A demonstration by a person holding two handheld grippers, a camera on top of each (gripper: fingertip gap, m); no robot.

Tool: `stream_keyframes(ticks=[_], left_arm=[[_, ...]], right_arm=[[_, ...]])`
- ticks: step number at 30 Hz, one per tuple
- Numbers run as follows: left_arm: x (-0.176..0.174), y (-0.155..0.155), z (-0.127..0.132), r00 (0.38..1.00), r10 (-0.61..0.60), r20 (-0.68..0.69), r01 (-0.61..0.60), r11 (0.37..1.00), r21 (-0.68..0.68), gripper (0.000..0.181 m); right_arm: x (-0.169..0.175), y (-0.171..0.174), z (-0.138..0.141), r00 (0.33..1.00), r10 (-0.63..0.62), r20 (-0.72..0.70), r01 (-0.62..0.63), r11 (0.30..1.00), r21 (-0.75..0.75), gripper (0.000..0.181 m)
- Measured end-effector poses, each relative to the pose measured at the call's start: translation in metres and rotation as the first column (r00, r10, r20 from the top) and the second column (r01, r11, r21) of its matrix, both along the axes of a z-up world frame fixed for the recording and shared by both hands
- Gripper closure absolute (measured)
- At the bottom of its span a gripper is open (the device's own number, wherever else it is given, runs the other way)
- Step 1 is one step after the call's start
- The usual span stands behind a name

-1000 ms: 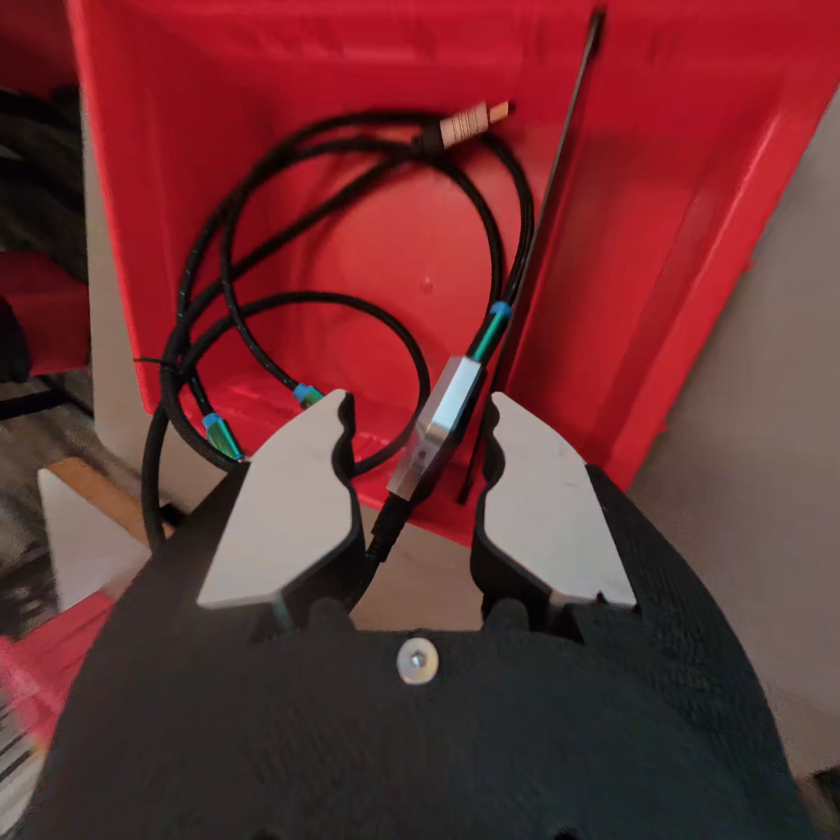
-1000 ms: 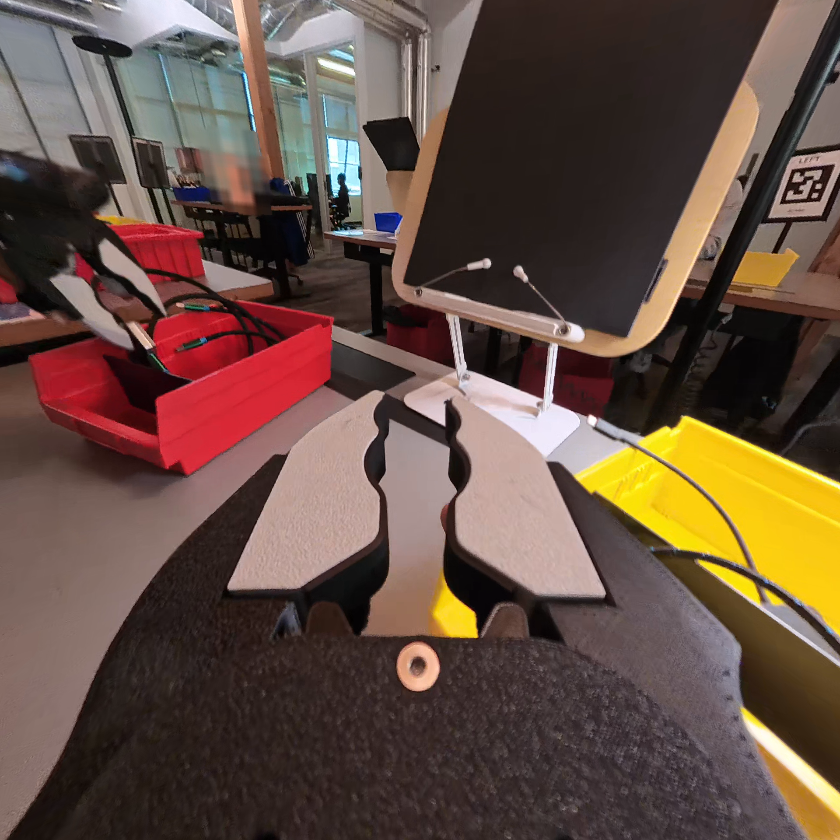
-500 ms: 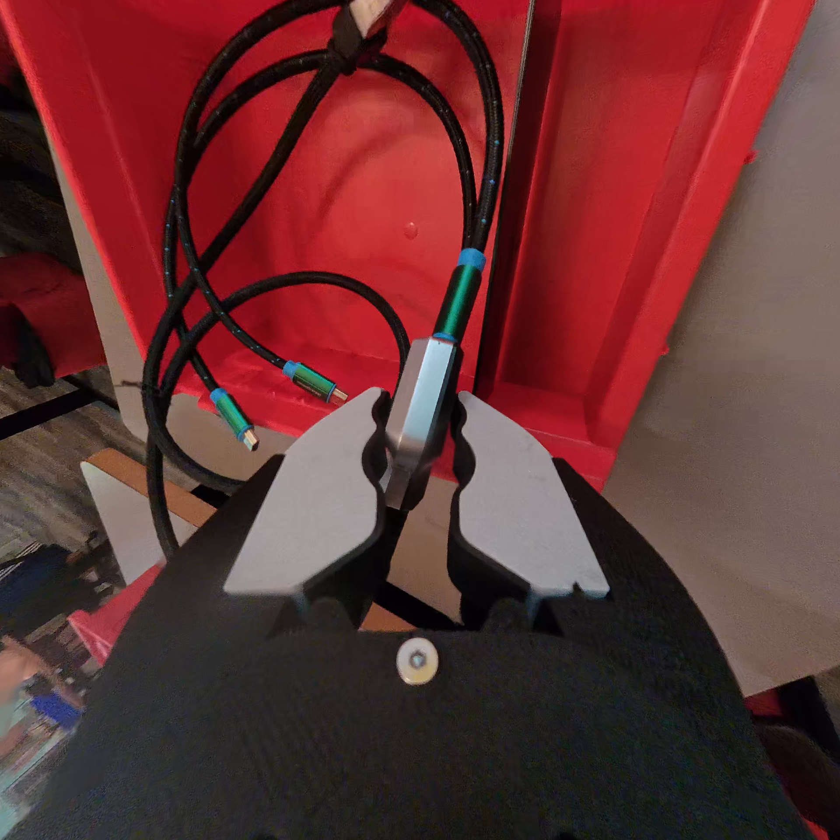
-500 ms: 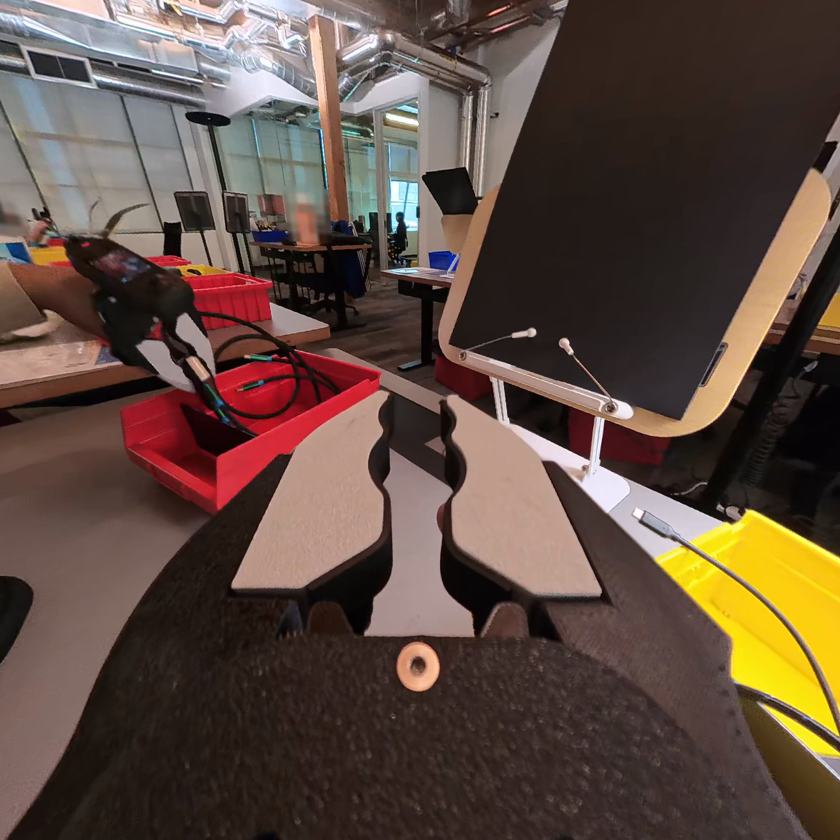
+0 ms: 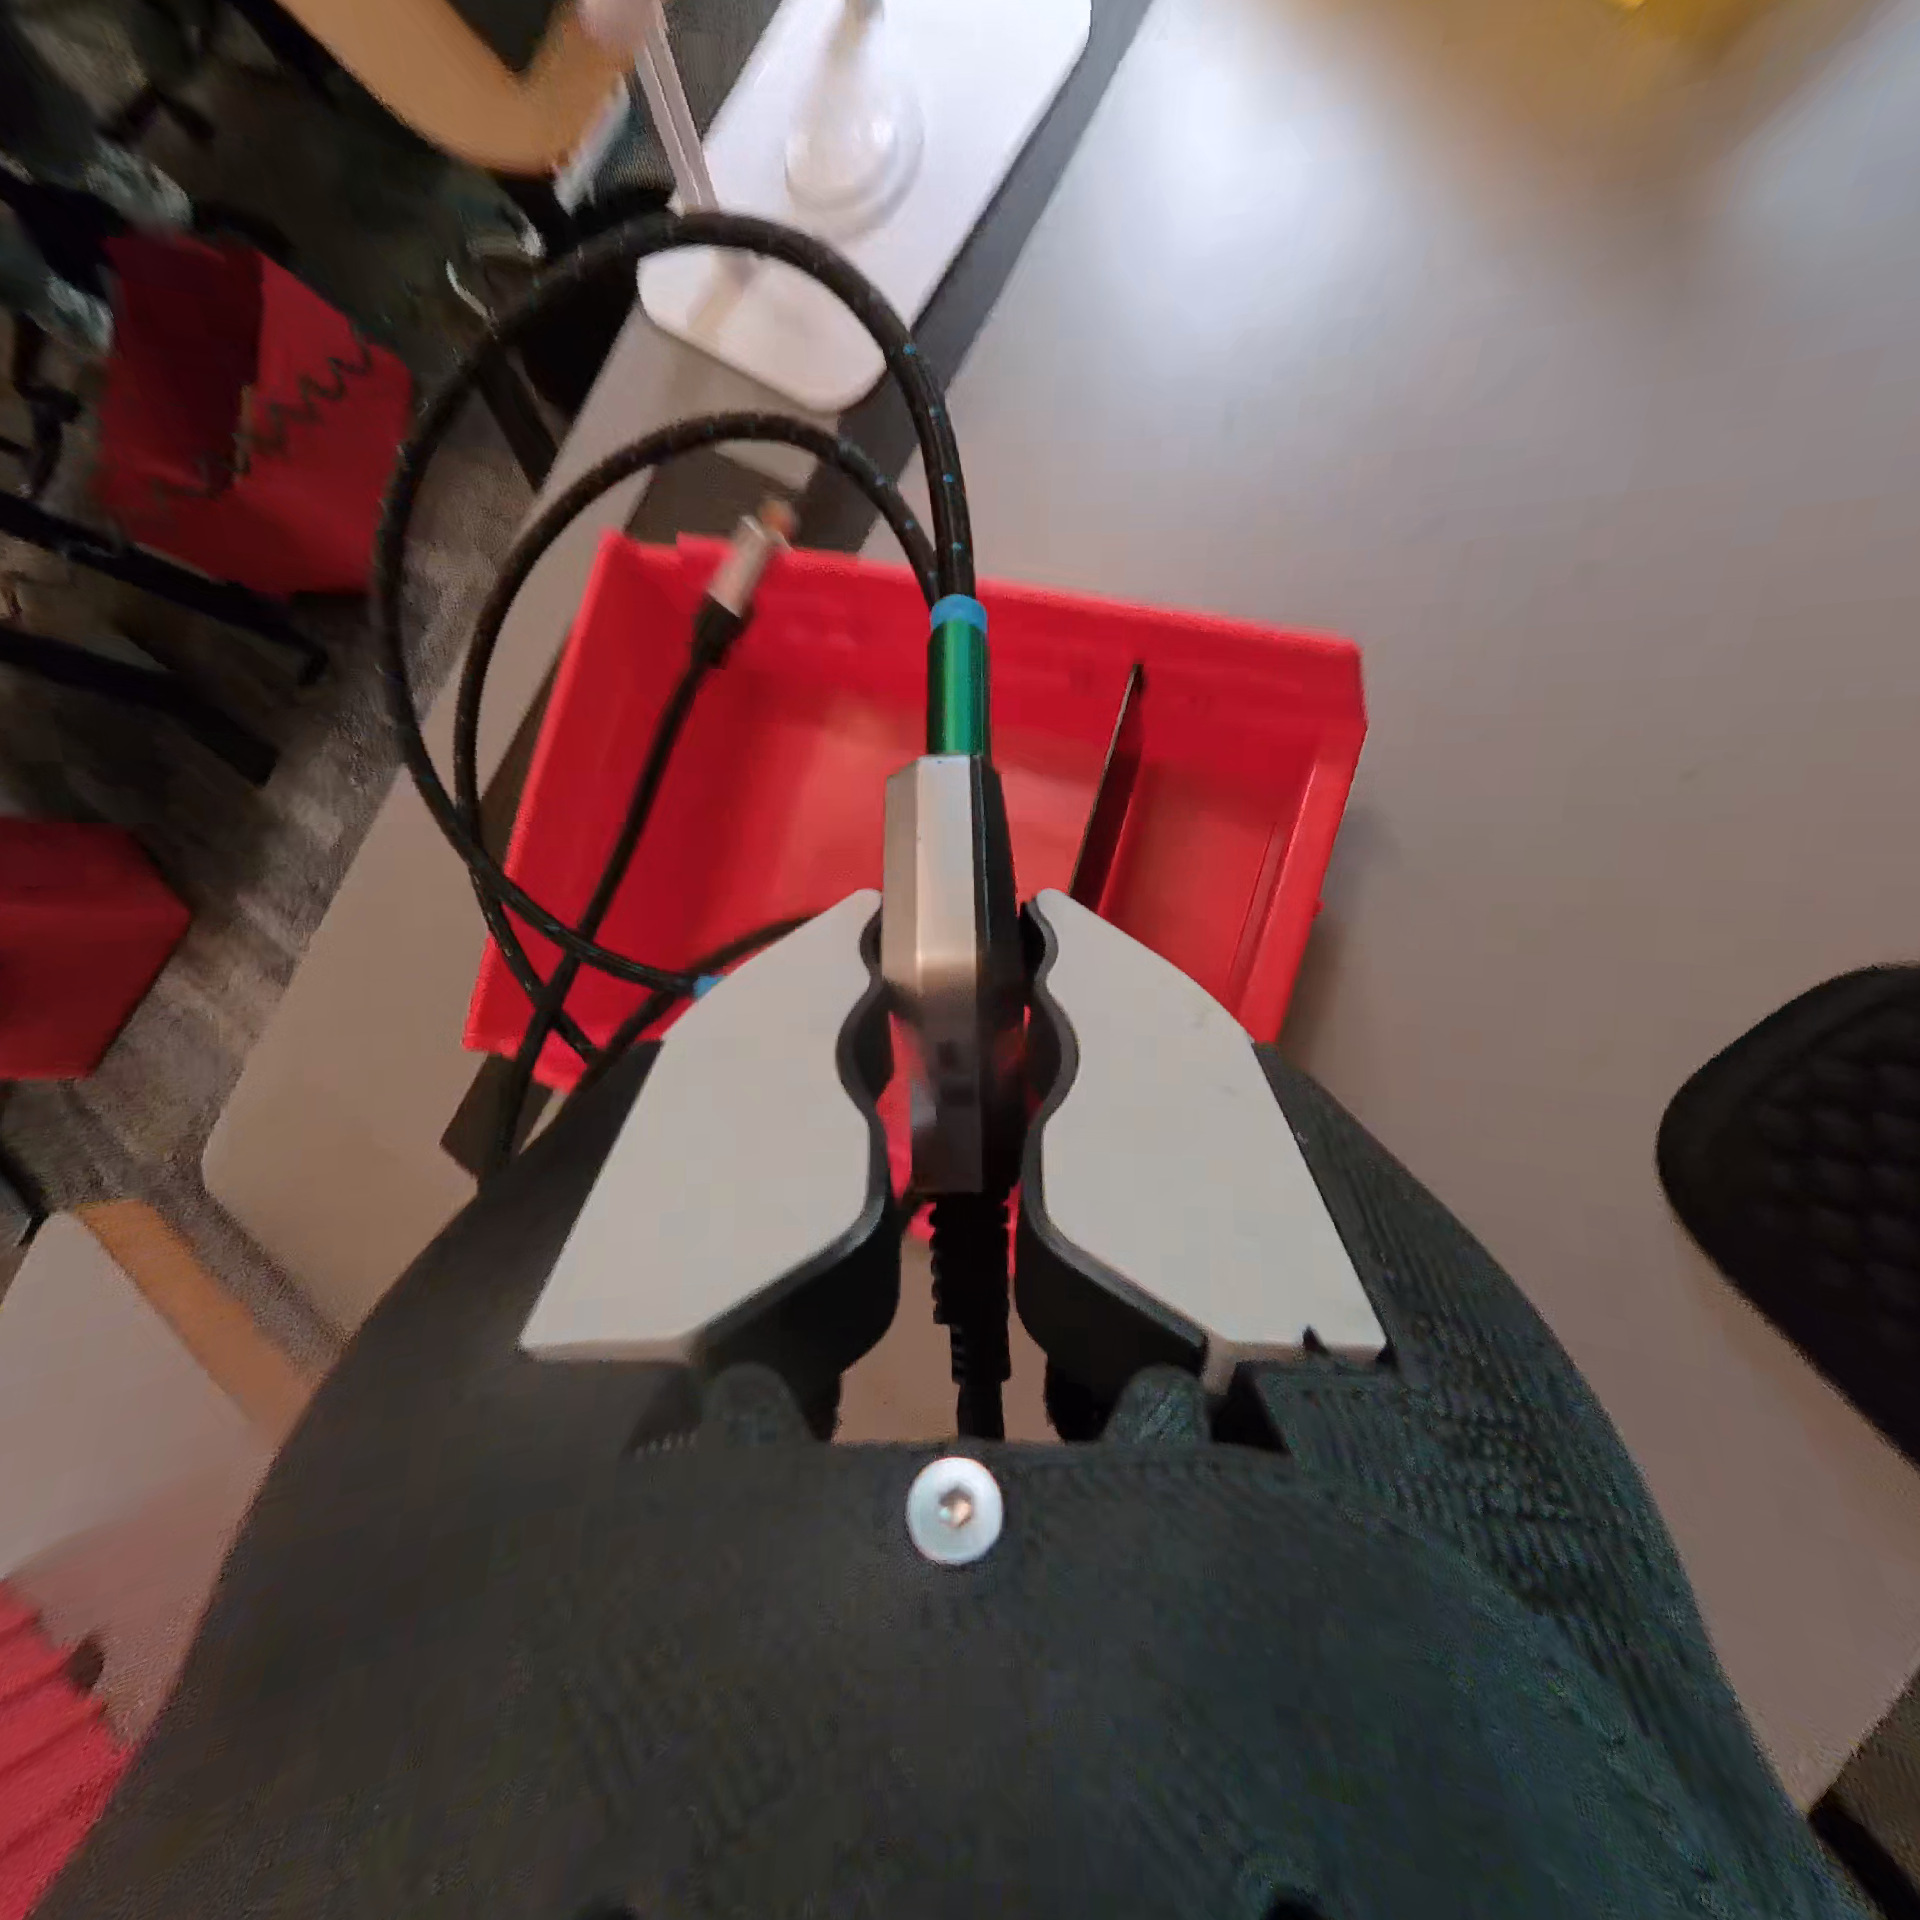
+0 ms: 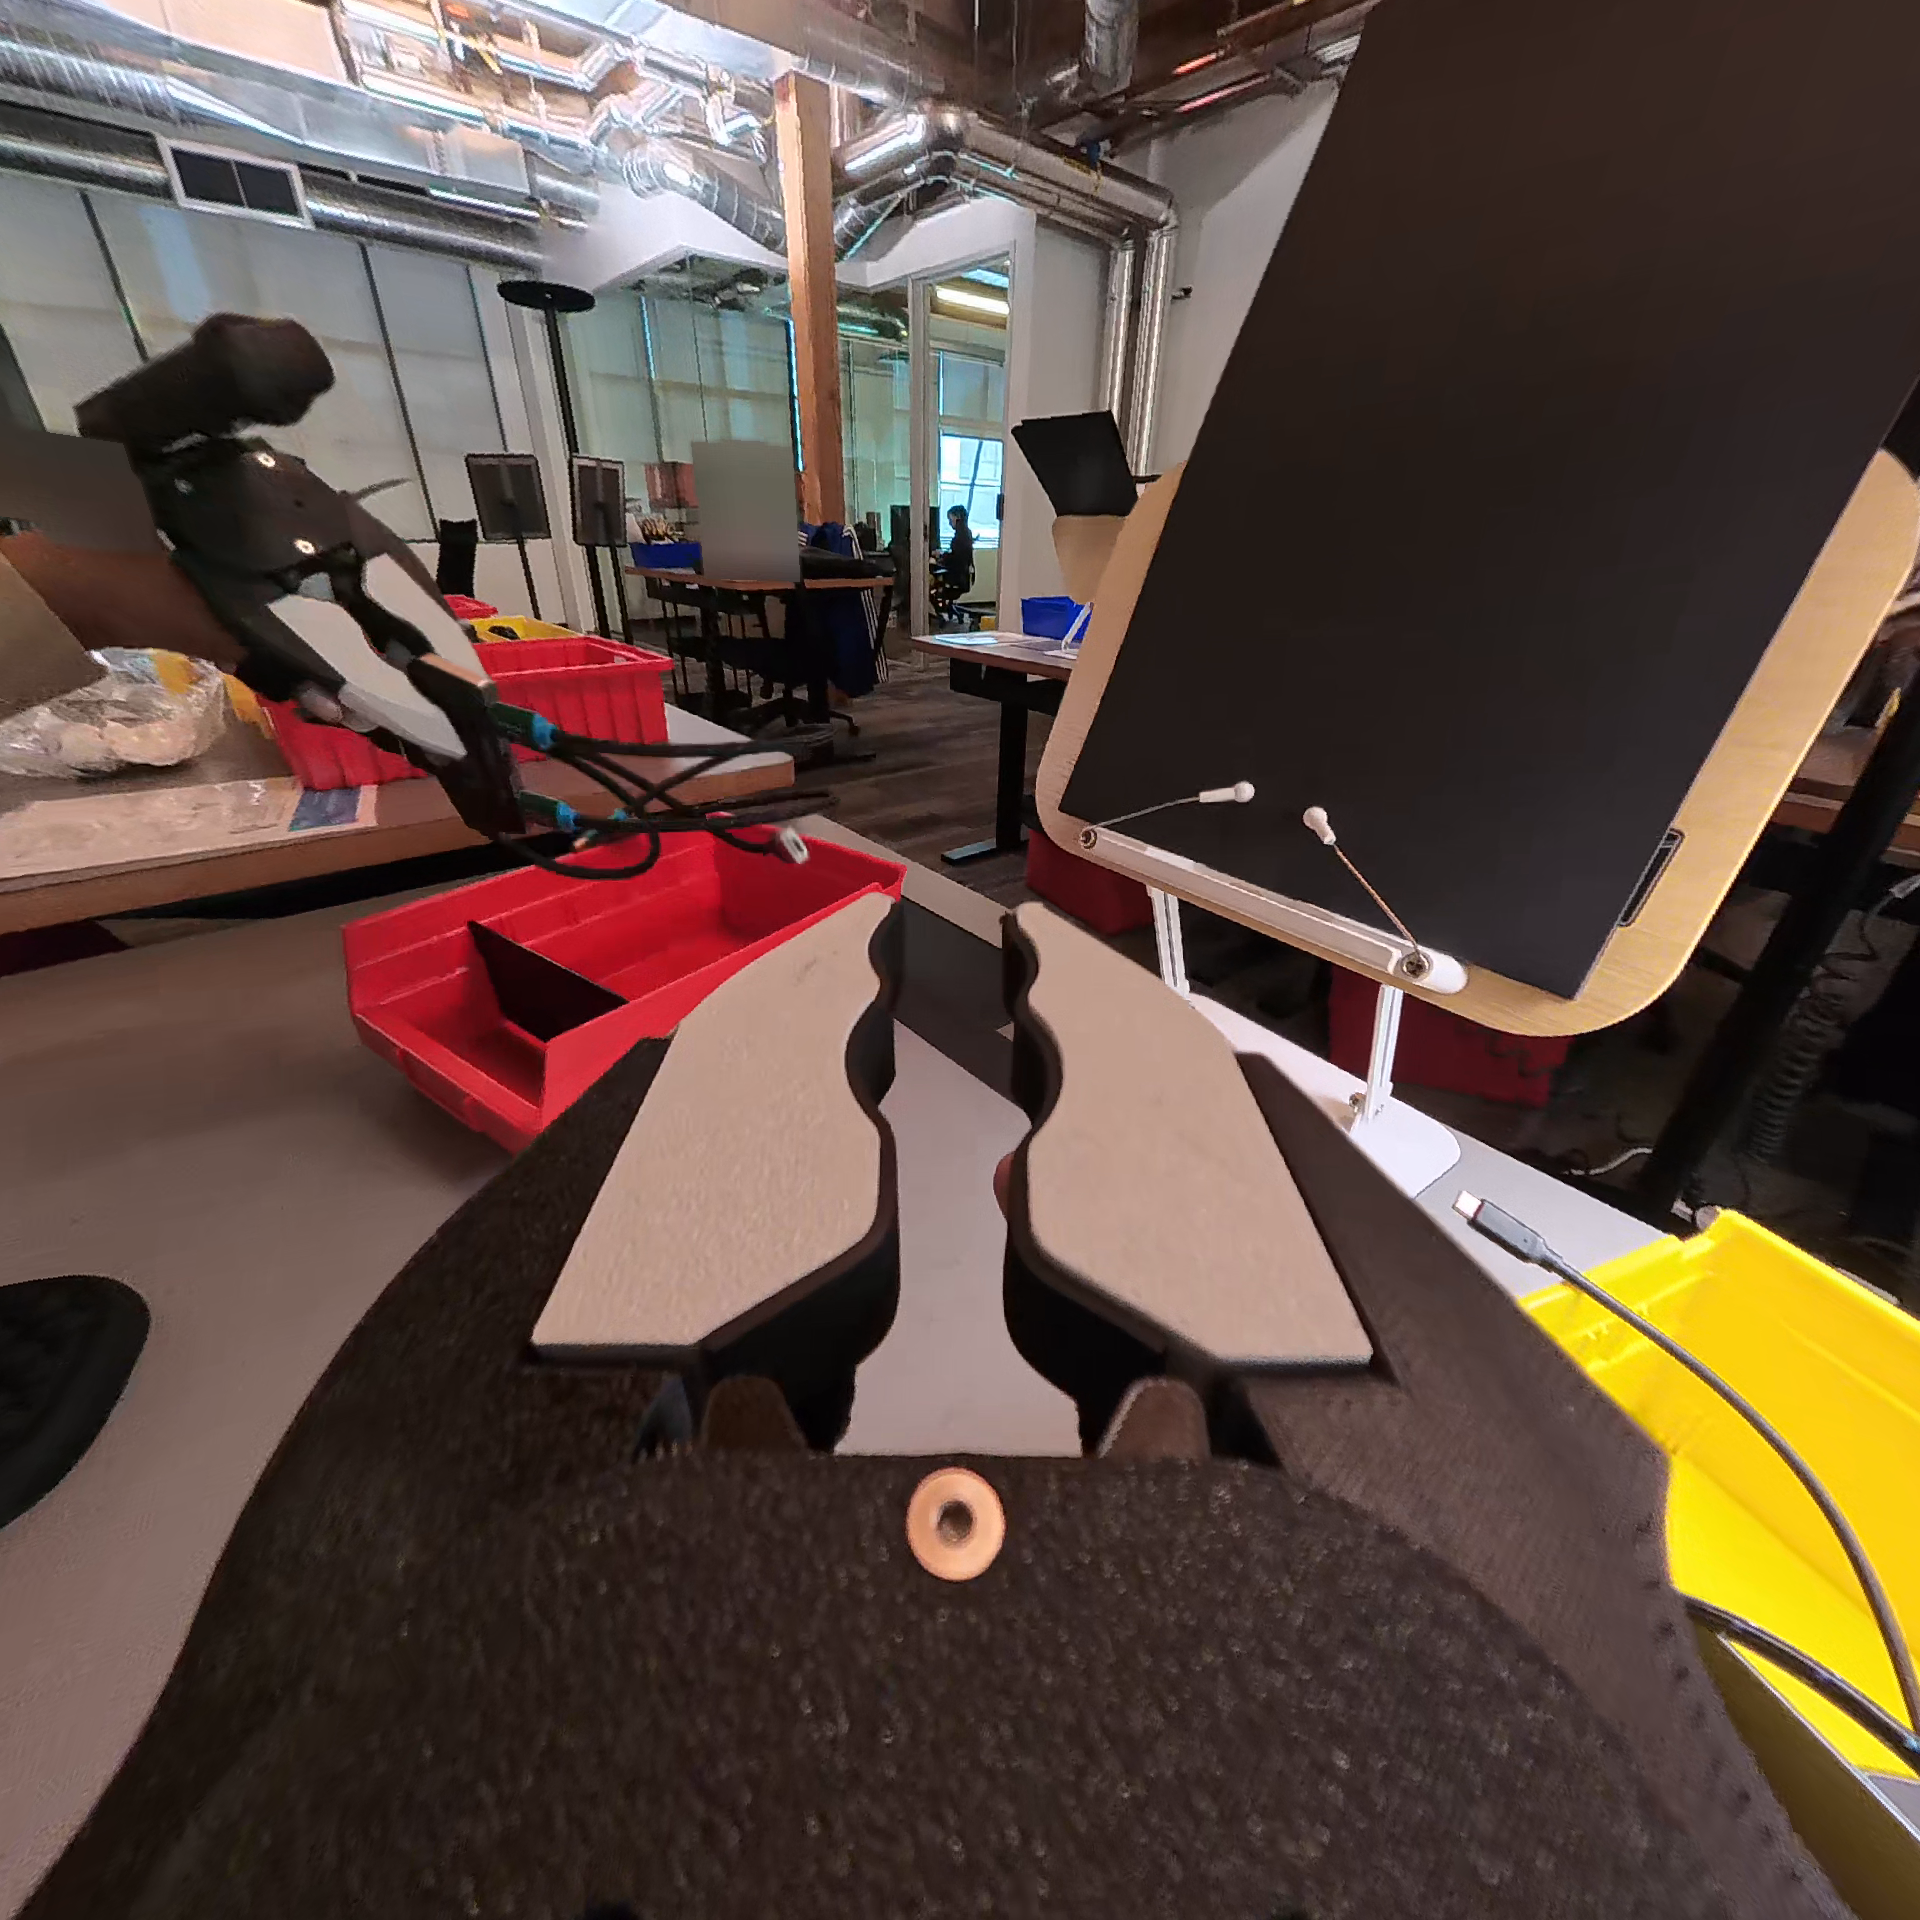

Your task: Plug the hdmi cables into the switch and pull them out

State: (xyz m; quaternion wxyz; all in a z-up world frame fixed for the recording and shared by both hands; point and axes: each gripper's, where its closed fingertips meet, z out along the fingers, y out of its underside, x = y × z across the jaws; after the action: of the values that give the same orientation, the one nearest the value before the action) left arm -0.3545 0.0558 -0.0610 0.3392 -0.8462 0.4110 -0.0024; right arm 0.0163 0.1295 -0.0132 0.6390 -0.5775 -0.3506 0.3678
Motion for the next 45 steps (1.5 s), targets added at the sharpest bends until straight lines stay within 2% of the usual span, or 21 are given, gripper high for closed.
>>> stream_keyframes(ticks=[1,6,12,16,19,24,28,32,34,35,36,40,45], left_arm=[[0.005,0.002,0.009,0.999,-0.001,0.041,0.0,1.0,0.031,0.158],[0.025,0.007,0.059,0.977,0.0,0.215,-0.038,0.984,0.172,0.159],[0.064,0.006,0.118,0.933,-0.076,0.352,-0.048,0.942,0.331,0.159],[0.108,-0.002,0.15,0.896,-0.186,0.404,0.004,0.911,0.411,0.159],[0.15,-0.012,0.163,0.845,-0.297,0.446,0.071,0.887,0.456,0.159],[0.22,-0.023,0.144,0.729,-0.439,0.525,0.195,0.868,0.456,0.159],[0.261,-0.032,0.116,0.571,-0.512,0.642,0.295,0.858,0.422,0.159],[0.282,-0.035,0.082,0.452,-0.503,0.737,0.375,0.856,0.355,0.159],[0.287,-0.035,0.064,0.405,-0.485,0.775,0.418,0.852,0.314,0.159],[0.288,-0.034,0.057,0.384,-0.478,0.79,0.436,0.848,0.301,0.159],[0.286,-0.031,0.052,0.363,-0.461,0.81,0.447,0.849,0.283,0.159],[0.279,-0.019,0.042,0.359,-0.385,0.85,0.421,0.88,0.22,0.157],[0.26,-0.001,0.044,0.484,-0.348,0.803,0.238,0.935,0.262,0.143]], right_arm=[[0.001,-0.001,0.002,1.0,0.0,-0.003,0.0,1.0,0.005,0.164],[0.0,-0.009,0.008,1.0,0.018,-0.016,-0.018,1.0,0.02,0.165],[-0.006,-0.017,0.01,0.998,0.054,-0.012,-0.053,0.998,0.037,0.165],[-0.01,-0.026,0.015,0.994,0.103,-0.036,-0.101,0.994,0.048,0.164],[-0.014,-0.036,0.022,0.986,0.153,-0.064,-0.149,0.987,0.057,0.164],[-0.027,-0.067,0.035,0.947,0.298,-0.123,-0.294,0.954,0.056,0.162],[-0.04,-0.087,0.034,0.902,0.412,-0.128,-0.412,0.911,0.032,0.156],[-0.052,-0.104,0.021,0.853,0.517,-0.077,-0.518,0.855,0.006,0.151],[-0.058,-0.105,0.008,0.854,0.519,-0.007,-0.519,0.854,-0.005,0.157],[-0.061,-0.103,0.003,0.865,0.501,0.022,-0.502,0.865,0.003,0.167],[-0.064,-0.102,-0.003,0.866,0.499,0.044,-0.499,0.866,0.001,0.167],[-0.07,-0.094,-0.014,0.862,0.508,0.013,-0.506,0.86,-0.068,0.169],[-0.074,-0.083,-0.013,0.878,0.474,-0.071,-0.479,0.874,-0.086,0.169]])
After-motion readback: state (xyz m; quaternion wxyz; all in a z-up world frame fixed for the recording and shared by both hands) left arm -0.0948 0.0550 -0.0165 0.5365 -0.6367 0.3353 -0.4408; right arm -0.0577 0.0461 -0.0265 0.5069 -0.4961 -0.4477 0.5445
